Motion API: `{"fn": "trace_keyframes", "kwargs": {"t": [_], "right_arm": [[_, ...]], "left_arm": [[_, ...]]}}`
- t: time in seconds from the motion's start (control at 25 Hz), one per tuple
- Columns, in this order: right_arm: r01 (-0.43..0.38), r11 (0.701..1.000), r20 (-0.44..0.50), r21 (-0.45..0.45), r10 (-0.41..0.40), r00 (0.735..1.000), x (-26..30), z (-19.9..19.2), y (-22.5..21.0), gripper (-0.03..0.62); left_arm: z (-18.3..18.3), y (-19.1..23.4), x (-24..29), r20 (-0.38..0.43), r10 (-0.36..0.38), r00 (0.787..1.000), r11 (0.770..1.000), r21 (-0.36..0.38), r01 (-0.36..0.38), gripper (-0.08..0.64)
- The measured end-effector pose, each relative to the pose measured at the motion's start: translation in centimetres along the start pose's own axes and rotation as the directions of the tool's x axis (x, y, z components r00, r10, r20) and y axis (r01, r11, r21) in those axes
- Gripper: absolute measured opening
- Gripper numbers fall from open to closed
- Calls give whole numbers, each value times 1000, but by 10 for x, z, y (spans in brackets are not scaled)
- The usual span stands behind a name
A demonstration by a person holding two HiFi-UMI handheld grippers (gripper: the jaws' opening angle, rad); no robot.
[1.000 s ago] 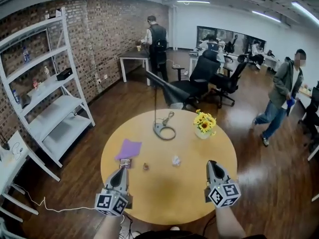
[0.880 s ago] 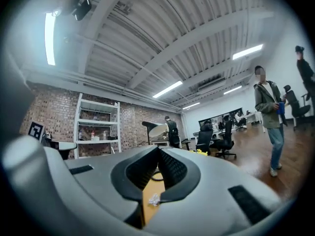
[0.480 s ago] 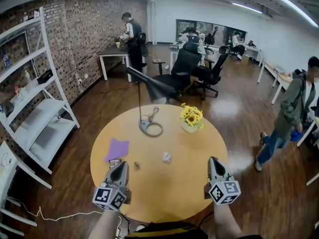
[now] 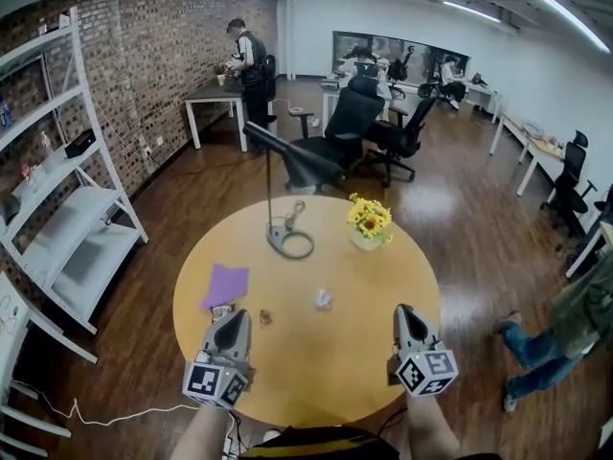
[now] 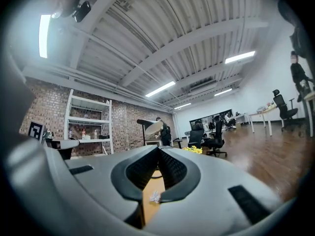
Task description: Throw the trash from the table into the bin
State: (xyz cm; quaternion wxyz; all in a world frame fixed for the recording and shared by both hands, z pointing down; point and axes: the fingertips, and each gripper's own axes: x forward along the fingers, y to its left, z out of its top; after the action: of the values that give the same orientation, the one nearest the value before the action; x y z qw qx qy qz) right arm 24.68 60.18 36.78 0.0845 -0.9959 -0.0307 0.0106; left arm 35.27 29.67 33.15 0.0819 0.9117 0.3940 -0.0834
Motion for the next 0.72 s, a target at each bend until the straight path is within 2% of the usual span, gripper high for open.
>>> {"fn": "trace_keyframes", "kwargs": {"t": [0.16,0.52,0.64,0.72], "right_arm": [[-11,1000,-13,3,12,1000,2,-6,4,4],[-33,999,-34,16,33,999,10,-12,0,5],[-36,999,-39,18,37,999,12,-14,-6,5],[-38,999,-45,19,39,998,14,-16,-11,5]], "left_arm": [[-6,15,-8,2,46,999,998,-51,-46,2],[-16,24,-9,-33,101,994,993,-61,-102,3],[-26,22,-4,-58,110,992,992,-59,-114,57],[-32,21,-2,-67,117,991,991,-56,-121,63]]}}
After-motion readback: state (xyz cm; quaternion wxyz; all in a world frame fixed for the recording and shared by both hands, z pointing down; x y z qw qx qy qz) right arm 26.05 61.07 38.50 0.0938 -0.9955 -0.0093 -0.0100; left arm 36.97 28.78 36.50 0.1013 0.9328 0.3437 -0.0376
